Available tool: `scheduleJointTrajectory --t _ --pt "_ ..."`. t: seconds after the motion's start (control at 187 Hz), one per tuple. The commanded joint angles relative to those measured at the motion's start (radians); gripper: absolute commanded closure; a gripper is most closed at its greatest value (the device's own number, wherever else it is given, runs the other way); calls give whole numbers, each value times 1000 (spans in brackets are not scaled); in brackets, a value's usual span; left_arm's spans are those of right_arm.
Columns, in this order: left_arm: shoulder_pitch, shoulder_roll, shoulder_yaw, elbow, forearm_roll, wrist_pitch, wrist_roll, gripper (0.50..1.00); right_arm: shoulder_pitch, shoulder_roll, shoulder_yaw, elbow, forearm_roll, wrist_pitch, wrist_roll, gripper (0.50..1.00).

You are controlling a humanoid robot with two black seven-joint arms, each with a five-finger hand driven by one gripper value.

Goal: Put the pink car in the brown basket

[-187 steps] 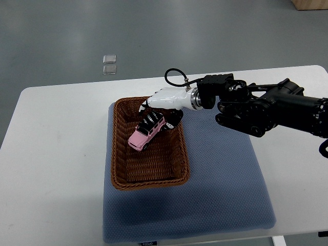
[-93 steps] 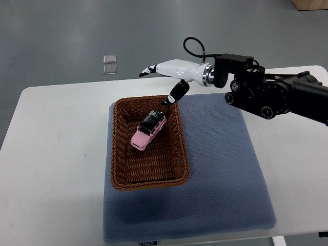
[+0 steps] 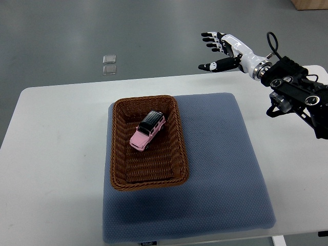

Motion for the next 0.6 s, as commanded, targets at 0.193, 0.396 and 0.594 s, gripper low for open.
scheduleJointTrajectory --t 0.193,0.396,0.594 --pt "0 0 0 0 0 0 0 500 -92 -1 99 -62 301 -13 0 615" --pt "0 0 0 0 0 0 0 500 -124 -8 131 -60 423 -8 0 615" --pt "0 0 0 0 0 0 0 500 -152 5 163 -60 431 -11 3 587"
